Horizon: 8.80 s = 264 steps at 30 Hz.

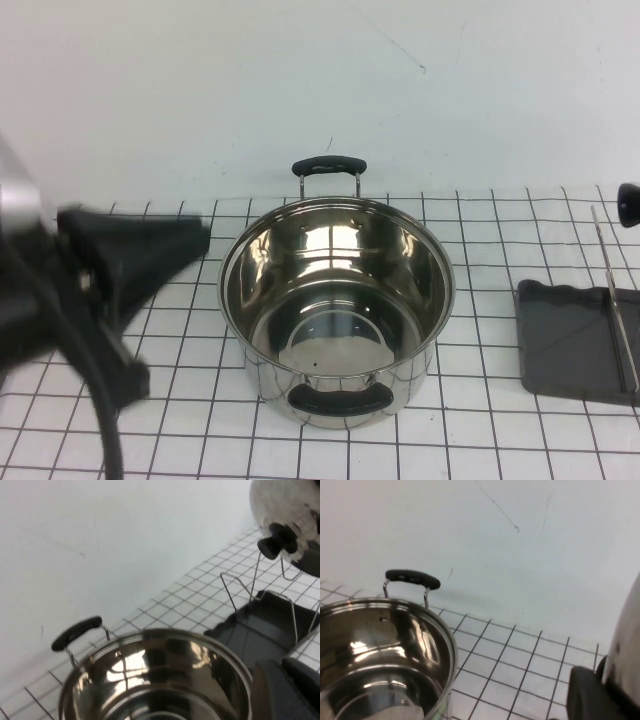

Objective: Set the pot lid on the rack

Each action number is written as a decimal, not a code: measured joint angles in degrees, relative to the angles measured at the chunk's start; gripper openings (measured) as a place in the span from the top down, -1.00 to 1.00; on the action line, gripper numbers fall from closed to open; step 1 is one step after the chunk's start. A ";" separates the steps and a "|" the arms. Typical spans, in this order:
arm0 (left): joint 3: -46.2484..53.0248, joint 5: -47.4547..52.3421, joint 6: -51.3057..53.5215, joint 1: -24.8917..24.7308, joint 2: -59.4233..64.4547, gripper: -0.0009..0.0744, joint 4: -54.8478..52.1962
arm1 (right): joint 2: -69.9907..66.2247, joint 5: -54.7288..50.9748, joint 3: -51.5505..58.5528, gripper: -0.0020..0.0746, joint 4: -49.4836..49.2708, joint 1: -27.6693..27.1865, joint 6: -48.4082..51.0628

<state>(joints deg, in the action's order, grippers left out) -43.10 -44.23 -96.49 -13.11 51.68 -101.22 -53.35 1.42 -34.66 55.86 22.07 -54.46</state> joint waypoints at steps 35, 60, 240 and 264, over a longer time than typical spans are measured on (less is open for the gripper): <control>17.49 1.55 -1.56 0.00 -14.87 0.98 4.20 | -12.52 4.31 -3.84 0.80 0.66 -10.34 -10.71; 17.49 1.91 -2.03 0.00 -14.87 0.98 3.73 | -12.07 3.20 -3.84 0.80 1.45 -10.34 -15.61; 42.59 23.00 7.35 0.00 -44.61 0.98 33.25 | 54.07 -21.56 36.17 0.95 -48.95 -23.90 47.17; 44.64 62.36 94.87 17.40 -52.21 0.98 105.00 | 54.07 -21.76 36.17 0.95 -48.85 -23.90 47.17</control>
